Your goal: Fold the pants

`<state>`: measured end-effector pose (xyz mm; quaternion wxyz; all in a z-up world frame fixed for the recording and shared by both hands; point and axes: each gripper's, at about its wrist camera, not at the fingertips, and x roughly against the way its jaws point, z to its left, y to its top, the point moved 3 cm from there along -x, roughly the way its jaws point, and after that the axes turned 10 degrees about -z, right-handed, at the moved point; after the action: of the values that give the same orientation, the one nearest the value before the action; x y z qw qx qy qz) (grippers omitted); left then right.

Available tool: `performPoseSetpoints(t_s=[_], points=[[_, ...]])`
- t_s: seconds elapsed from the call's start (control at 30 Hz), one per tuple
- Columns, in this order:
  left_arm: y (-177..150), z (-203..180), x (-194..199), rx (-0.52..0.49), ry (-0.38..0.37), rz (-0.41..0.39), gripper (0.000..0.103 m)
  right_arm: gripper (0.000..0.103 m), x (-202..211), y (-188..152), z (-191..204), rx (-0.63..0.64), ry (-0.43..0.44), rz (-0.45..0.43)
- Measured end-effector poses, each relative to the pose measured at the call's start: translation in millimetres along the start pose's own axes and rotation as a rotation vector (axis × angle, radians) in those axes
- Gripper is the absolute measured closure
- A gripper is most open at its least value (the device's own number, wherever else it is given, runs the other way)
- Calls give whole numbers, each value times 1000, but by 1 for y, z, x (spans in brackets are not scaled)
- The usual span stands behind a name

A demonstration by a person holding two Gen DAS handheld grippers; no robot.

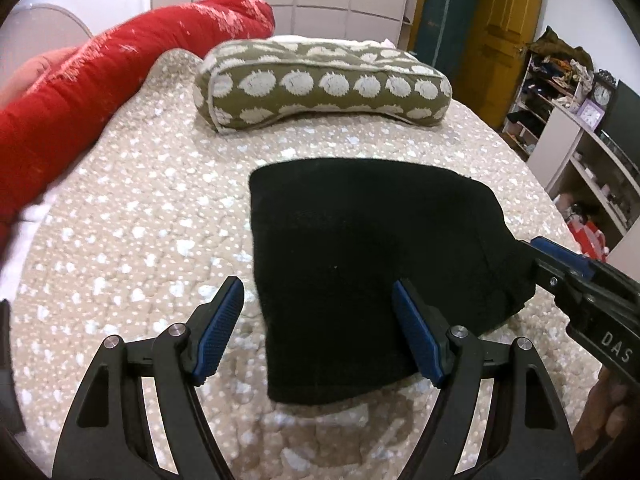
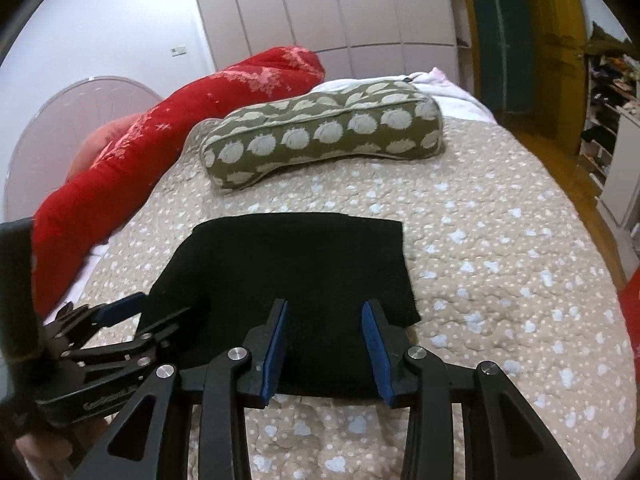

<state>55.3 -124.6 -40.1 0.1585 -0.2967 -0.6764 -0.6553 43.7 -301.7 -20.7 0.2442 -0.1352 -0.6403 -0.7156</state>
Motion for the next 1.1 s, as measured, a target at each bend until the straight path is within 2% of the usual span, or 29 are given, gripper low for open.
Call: performPoseSetpoints(t_s=[0.23,0.5,1.1], points=[[-1,-2,19,-14,32,-30,26,63,8,-1,-2,-28,-21,-1],[-3,-8,35,-26,52,-59,26,63,17,-8,7,-17,-5,9],[-4,-9,55,-67,142,-85,26,63,31,-13,13,-7,-8,6]])
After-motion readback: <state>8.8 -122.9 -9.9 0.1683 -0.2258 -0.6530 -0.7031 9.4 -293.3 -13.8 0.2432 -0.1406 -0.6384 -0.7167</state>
